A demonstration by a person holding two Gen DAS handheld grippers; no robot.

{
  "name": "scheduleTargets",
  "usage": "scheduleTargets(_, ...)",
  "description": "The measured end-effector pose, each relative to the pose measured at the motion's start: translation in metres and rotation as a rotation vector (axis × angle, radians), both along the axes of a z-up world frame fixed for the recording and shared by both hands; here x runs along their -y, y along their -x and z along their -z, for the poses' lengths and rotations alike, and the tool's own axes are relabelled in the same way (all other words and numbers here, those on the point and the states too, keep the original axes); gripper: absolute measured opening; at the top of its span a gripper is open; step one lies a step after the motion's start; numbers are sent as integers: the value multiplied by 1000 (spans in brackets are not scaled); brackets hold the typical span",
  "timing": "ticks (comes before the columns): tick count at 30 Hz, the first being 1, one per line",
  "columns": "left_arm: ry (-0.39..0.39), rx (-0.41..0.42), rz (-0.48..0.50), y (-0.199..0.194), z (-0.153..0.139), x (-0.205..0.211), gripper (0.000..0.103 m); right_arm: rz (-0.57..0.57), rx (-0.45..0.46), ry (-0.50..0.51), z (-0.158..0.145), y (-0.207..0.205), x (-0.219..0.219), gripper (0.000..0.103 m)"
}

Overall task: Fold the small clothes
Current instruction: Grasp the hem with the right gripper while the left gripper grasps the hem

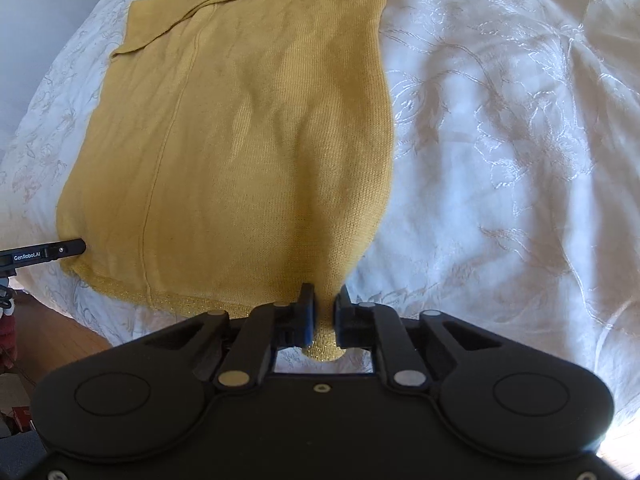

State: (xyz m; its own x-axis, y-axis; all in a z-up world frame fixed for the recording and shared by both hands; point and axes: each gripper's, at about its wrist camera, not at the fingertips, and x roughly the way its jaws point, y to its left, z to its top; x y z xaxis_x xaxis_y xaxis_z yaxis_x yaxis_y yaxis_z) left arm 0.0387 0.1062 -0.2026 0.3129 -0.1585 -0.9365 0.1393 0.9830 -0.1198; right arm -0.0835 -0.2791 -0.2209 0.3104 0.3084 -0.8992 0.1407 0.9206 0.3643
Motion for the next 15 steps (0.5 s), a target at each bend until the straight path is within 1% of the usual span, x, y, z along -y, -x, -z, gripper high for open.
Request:
scheduleTargets(2, 27, 17, -17, 3, -9, -2, 11, -3, 30, -24, -7, 1, 1, 14)
scheduleTargets(4, 60, 43, -34, 6, -23, -8, 11, -2, 55, -43, -16, 0, 2, 14)
scheduleTargets(8, 119, 86, -61, 0, -51, -9, 10, 14, 124, -88, -42, -1, 9, 14)
scheduleTargets(12, 178, 140, -86, -20, -79, -10, 10, 44, 199, -119, -68, -12, 19, 14)
scheduleTargets(15, 204, 182, -89, -37, -98, -11, 10, 75, 258, -135, -86, -27, 25, 14)
